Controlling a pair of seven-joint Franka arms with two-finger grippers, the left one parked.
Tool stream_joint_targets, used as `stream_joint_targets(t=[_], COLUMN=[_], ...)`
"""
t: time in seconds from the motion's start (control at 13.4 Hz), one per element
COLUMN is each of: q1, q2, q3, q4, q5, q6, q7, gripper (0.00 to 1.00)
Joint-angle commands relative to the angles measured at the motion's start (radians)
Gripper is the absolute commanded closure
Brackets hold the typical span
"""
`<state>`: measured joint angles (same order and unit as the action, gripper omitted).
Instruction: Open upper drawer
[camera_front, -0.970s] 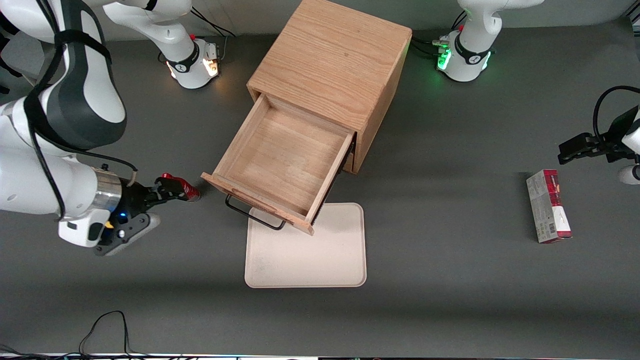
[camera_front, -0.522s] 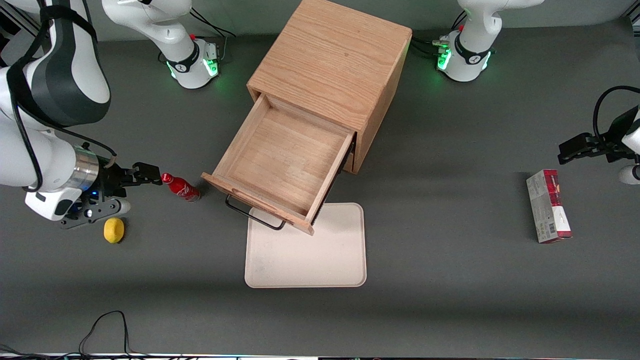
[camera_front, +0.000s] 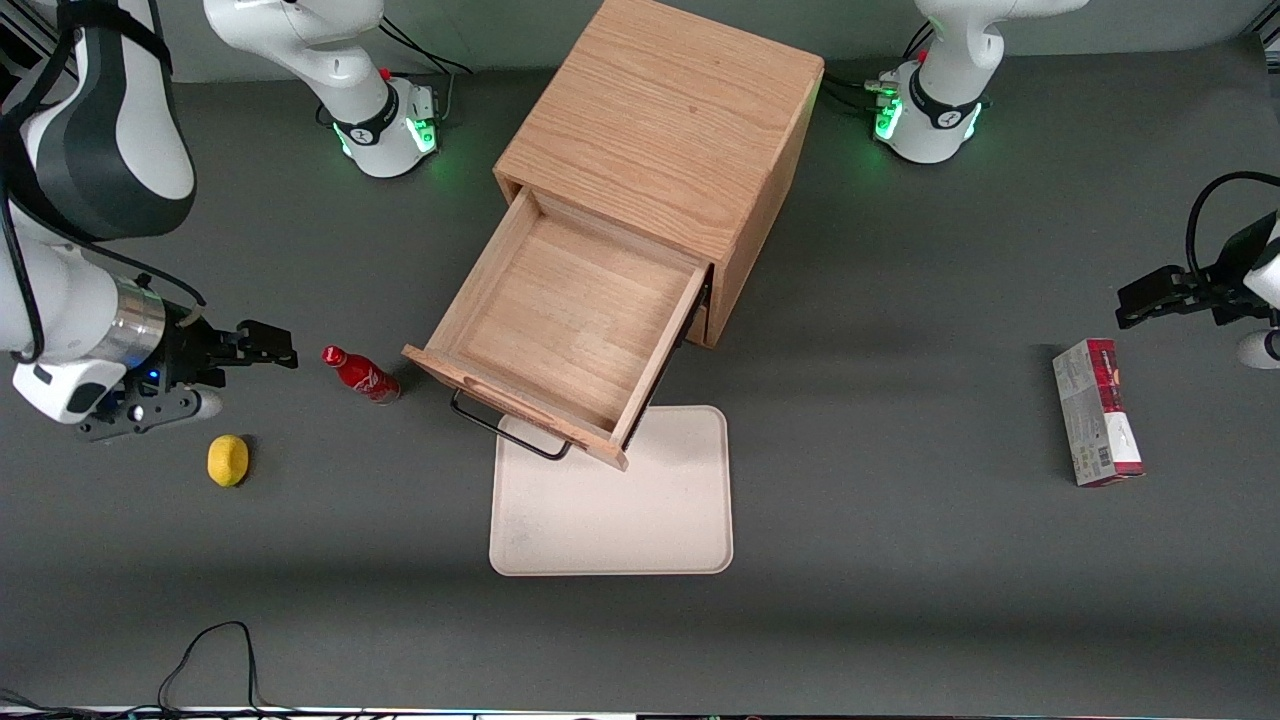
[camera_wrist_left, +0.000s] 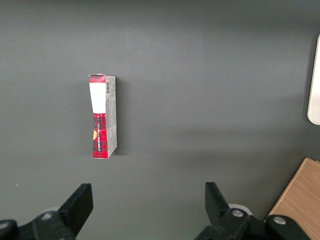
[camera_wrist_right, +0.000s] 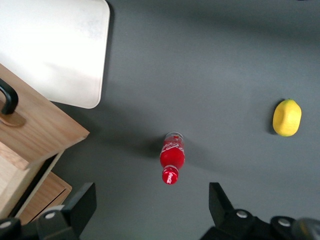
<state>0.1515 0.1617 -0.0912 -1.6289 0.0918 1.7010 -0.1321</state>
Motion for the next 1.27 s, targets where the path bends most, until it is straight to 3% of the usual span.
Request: stream_joint_targets(t=[0.0,0.3,0.82,1.04,1.19], q1=[0.002,-0.112,-0.098,-0.093,-0.102], q2=[-0.106,-0.119,-0.11,-0.103,-0.103], q3=[-0.015,0.09,0.085,0.079,0.079], q4=[-0.123,-0.082,-0.031,-0.028,-0.028], q5=[-0.012,-0.009,-0.014,-0.067,-0.067], q6=[0.049,0.006,-0.037,-0.037,-0.049], q7=[0.008,-0.015,-0.012,-0.012,-0.014], gripper=[0.0,0.0,0.0,0.0,0.0])
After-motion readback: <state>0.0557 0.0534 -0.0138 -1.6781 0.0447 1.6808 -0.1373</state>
